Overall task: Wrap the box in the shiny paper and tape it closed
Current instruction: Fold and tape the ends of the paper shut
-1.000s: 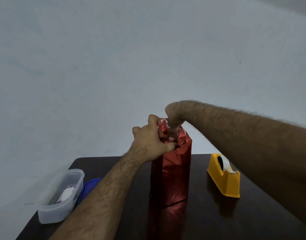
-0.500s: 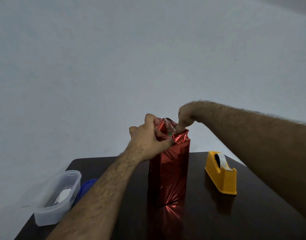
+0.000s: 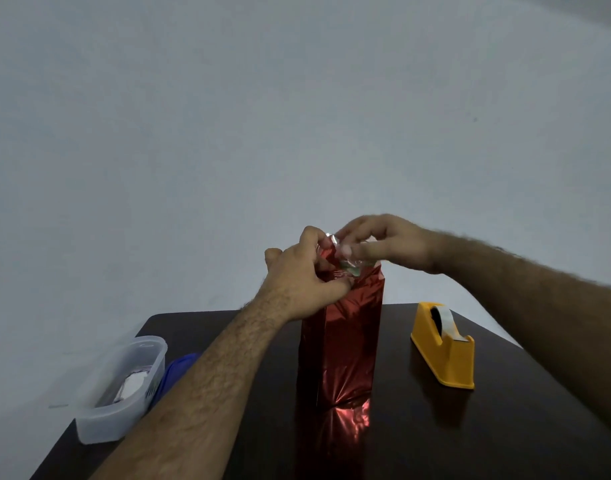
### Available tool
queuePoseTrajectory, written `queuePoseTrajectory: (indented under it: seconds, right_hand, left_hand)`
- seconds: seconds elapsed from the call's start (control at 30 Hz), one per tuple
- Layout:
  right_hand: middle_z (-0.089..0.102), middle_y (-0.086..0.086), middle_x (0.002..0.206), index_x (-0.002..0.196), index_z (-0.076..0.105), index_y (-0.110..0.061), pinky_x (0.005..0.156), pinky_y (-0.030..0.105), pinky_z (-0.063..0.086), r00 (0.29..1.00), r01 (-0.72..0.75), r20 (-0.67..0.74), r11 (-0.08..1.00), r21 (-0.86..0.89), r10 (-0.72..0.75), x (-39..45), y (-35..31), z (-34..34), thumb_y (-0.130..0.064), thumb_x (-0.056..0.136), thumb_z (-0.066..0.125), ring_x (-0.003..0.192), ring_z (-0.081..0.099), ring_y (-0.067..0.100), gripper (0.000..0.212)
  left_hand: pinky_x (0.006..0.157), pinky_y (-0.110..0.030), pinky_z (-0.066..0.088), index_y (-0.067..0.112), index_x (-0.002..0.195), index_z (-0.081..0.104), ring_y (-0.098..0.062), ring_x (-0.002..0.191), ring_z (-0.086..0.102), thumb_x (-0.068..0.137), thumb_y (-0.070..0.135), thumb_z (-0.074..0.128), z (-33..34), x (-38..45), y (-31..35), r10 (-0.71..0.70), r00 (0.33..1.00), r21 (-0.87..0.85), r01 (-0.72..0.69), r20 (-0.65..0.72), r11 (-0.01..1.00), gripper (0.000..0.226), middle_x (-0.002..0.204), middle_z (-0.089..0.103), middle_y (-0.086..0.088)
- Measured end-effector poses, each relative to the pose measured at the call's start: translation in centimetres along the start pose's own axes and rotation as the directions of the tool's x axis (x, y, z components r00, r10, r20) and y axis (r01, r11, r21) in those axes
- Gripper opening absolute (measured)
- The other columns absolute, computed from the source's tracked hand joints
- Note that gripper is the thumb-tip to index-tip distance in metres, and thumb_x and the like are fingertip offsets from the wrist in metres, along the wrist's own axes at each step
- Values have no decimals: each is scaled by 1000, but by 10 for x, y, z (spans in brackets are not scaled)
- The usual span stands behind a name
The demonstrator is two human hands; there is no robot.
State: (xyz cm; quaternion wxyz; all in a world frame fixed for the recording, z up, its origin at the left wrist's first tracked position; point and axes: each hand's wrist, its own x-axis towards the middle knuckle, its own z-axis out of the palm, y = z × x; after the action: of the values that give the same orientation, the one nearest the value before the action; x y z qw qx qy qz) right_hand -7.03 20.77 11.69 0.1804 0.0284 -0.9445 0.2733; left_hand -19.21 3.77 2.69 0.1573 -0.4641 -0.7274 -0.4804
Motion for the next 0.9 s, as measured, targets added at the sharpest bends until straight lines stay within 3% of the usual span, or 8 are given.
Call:
queuePoseTrajectory:
  seconds: [0.1,0.17,0.3,0.53,0.67,0.73,0.8,0.9]
  right_hand:
    - [59,-22,138,108,83,-39,115,35,39,992,73,114,983,-166,-54,-13,17,-1,-68,55,88,135,49,-2,60]
    - [53,-28,142,117,77,-48,120,38,32,993,91,106,930,-356,-56,-17,27,-1,-87,43,82,140,40,-1,84]
    - [50,-31,144,127,71,-51,125,54,21,994,106,69,864,-492,-83,-18,40,1,-105,35,65,147,31,5,107]
    - [55,-30,133,115,77,-48,115,53,35,990,121,-4,864,-488,-141,-15,44,4,-91,49,74,133,43,4,78]
    - [62,-20,131,95,81,-43,109,38,45,980,165,-70,954,-250,-188,-9,42,-3,-49,56,101,125,54,1,44]
    - [66,-17,130,85,83,-33,111,43,45,976,173,-117,982,-79,-182,-9,40,-8,-24,64,102,122,60,2,30]
    - [68,-15,129,80,83,-27,113,51,44,972,181,-157,983,16,-176,-9,42,-9,-17,71,98,122,63,5,20]
    - [71,-11,128,88,82,-20,109,47,47,922,243,-356,945,218,-155,-9,53,6,-28,76,90,127,62,6,16]
  left_hand:
    - [114,-43,28,37,121,58,42,96,25,82,48,78,-5,1,-2,29,999,17,-29,36,999,45,99,77,21]
    - [116,-43,24,40,113,69,23,107,47,74,60,69,-7,2,-3,59,998,57,-61,36,996,44,99,74,21]
    - [108,-41,25,49,113,78,-3,118,47,75,75,61,-8,1,-5,135,987,179,-149,86,972,50,98,72,25]
    - [103,-39,26,37,103,79,-7,118,42,77,91,53,-7,1,-3,326,945,451,-293,4,843,65,118,51,20]
    - [103,-43,31,40,92,73,-5,111,51,73,72,74,3,1,7,249,956,204,-216,-153,955,36,99,64,25]
    - [105,-51,37,42,82,73,-3,111,55,75,59,77,8,3,11,200,964,58,-193,-175,980,19,95,70,27]
    - [100,-53,47,37,79,75,-6,102,61,78,48,77,11,5,12,184,964,-72,-201,-190,977,11,90,73,23]
    - [84,-32,53,23,76,75,-12,83,65,84,30,80,12,6,15,113,978,-243,-153,-173,958,12,83,73,8]
